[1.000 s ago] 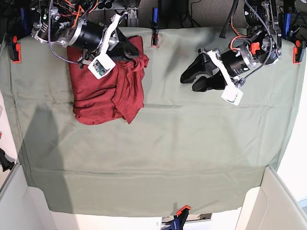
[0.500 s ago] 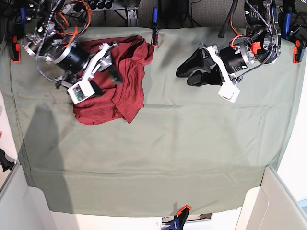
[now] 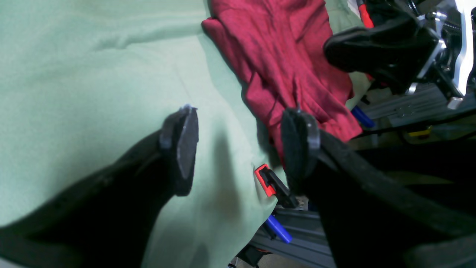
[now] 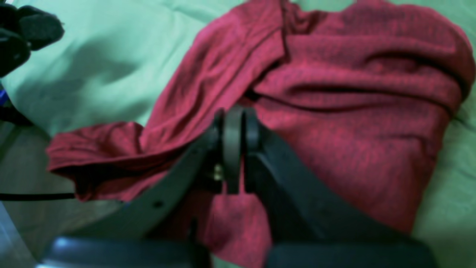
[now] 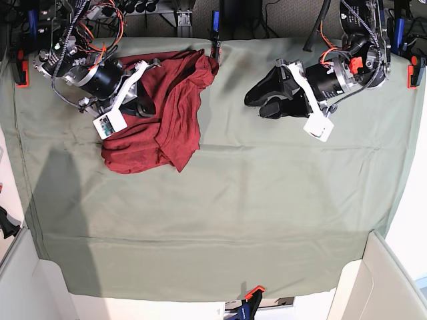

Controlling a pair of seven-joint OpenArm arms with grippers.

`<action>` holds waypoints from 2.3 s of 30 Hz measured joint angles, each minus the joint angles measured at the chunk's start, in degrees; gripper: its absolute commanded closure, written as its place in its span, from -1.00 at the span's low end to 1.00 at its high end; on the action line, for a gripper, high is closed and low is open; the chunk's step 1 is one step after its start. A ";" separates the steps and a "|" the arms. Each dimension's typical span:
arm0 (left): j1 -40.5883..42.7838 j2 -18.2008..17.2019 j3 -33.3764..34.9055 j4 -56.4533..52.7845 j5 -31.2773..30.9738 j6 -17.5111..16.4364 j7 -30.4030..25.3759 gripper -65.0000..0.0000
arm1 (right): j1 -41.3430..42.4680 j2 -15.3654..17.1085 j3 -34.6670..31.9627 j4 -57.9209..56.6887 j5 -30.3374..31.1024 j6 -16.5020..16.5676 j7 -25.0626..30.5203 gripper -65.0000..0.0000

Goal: Fold the T-shirt properly

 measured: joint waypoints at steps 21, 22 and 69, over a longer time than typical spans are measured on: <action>0.00 0.00 0.00 0.00 0.00 0.00 -0.02 -0.19 | 7.78 -0.26 -7.48 -10.21 -6.34 -1.51 3.13 1.00; 0.00 0.00 0.00 0.00 0.02 0.00 -0.02 -0.19 | 8.39 -0.83 -8.46 -10.23 -6.32 -1.51 3.23 1.00; -0.48 -3.52 33.14 14.01 33.92 -0.37 -12.09 -0.03 | 16.83 1.79 13.05 -20.44 1.62 -2.56 3.02 1.00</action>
